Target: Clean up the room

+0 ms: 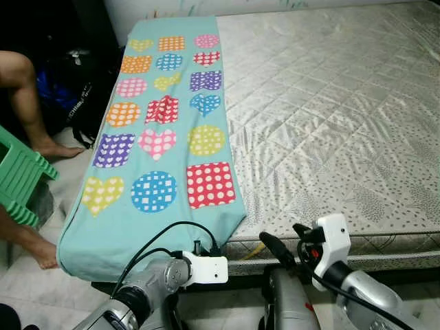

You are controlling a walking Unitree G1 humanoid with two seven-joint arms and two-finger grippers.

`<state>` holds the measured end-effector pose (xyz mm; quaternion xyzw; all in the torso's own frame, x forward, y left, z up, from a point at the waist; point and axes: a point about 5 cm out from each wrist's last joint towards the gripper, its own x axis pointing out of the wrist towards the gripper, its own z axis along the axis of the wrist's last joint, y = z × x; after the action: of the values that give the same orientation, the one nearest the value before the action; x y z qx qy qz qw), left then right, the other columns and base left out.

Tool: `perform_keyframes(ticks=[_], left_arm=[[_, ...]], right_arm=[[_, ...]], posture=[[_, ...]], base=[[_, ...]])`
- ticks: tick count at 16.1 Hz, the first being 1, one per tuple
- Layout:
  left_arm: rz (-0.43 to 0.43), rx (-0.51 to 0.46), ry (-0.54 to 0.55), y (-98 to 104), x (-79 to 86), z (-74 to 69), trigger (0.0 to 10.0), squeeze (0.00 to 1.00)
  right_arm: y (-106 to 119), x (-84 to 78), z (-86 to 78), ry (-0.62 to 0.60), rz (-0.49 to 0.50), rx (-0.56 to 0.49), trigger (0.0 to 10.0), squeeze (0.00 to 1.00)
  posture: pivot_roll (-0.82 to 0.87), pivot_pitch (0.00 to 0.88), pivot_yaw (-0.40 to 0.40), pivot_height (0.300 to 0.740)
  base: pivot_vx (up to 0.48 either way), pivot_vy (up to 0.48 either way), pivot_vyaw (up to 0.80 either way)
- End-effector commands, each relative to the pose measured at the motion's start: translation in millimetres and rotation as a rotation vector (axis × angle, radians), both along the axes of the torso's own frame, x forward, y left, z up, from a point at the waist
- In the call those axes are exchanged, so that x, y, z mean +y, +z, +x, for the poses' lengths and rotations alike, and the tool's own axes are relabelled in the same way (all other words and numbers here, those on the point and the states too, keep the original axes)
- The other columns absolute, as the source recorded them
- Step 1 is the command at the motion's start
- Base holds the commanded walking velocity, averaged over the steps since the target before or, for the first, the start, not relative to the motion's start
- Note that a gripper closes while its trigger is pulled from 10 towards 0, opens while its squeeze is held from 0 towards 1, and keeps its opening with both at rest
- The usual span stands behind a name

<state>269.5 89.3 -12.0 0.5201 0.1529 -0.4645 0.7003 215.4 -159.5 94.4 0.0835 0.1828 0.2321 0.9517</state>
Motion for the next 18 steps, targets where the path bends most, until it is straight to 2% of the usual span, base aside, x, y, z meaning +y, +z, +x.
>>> perform_keyframes(ticks=[1, 4, 5, 6, 9, 11, 13, 14, 15, 16, 17, 18], left_arm=[[-0.004, -0.048, -0.047, 2.1, -2.3, -2.0, 10.0, 1.00], [-0.060, -0.111, -0.089, 7.2, -12.1, -6.0, 10.0, 1.00], [-0.113, -0.151, -0.104, 11.5, -18.6, -8.6, 10.0, 1.00], [-0.130, -0.182, -0.118, 14.4, -21.6, -8.9, 10.0, 1.00], [-0.262, -0.283, -0.100, 34.3, -33.4, -3.1, 10.0, 1.00], [-0.298, -0.303, -0.113, 41.0, -38.7, -1.4, 10.0, 1.00], [-0.397, -0.379, -0.080, 59.2, -40.9, 3.9, 10.0, 1.00], [-0.438, -0.402, -0.054, 65.8, -40.2, 5.7, 10.0, 1.00], [-0.527, -0.477, 0.027, 82.0, -33.2, 9.8, 10.0, 1.00], [-0.589, -0.511, 0.099, 90.3, -26.3, 11.5, 10.0, 1.00], [-0.654, -0.526, 0.227, 95.9, -14.1, 14.4, 10.0, 1.00], [-0.682, -0.528, 0.301, 97.4, -6.0, 16.1, 10.0, 1.00]], right_arm=[[-2.9, 3.9, 0.7, 0.019, 0.002, 0.006, 10.0, 0.00], [-3.0, 5.7, 6.1, 0.026, 0.005, -0.003, 10.0, 0.00], [-3.1, 5.3, 8.1, 0.028, 0.004, -0.007, 10.0, 0.00], [-3.4, 5.0, 9.5, 0.031, 0.003, -0.009, 10.0, 0.00], [-2.2, 5.7, 18.6, 0.048, -0.002, -0.025, 10.0, 0.00], [0.3, 6.3, 25.7, 0.047, -0.004, -0.042, 10.0, 0.00], [0.8, 6.3, 27.5, 0.046, -0.005, -0.049, 10.0, 0.00], [0.3, 5.9, 27.5, 0.045, -0.006, -0.049, 10.0, 0.00], [-1.1, 5.2, 28.6, 0.041, -0.009, -0.052, 10.0, 0.00], [-1.8, 5.2, 29.8, 0.035, -0.011, -0.054, 10.0, 0.00], [-2.3, 6.0, 31.5, 0.027, -0.010, -0.060, 10.0, 0.00], [-2.7, 6.5, 32.3, 0.021, -0.010, -0.062, 10.0, 0.00]], posture=[[-0.22, 0.063, 0.049, 0.590], [-0.21, 0.052, 0.045, 0.590], [-0.20, 0.048, 0.042, 0.590], [-0.20, 0.046, 0.037, 0.590], [-0.19, 0.028, 0.027, 0.590], [-0.19, 0.018, 0.028, 0.590], [-0.19, 0.014, 0.033, 0.590], [-0.18, 0.010, 0.034, 0.590], [-0.18, 0.005, 0.037, 0.590], [-0.18, 0.003, 0.038, 0.590], [-0.17, 0.000, 0.039, 0.590], [-0.17, 0.000, 0.039, 0.590]], base=[[0.000, 0.000, 0.00], [0.000, 0.000, 0.00], [0.000, 0.000, 0.00], [0.000, 0.000, 0.00], [0.000, 0.000, 0.00], [0.000, 0.000, 0.00], [0.000, 0.000, 0.00], [0.000, 0.000, 0.00], [0.000, 0.000, 0.00], [0.000, 0.000, 0.00], [0.000, 0.000, 0.00], [0.000, 0.000, 0.00]])
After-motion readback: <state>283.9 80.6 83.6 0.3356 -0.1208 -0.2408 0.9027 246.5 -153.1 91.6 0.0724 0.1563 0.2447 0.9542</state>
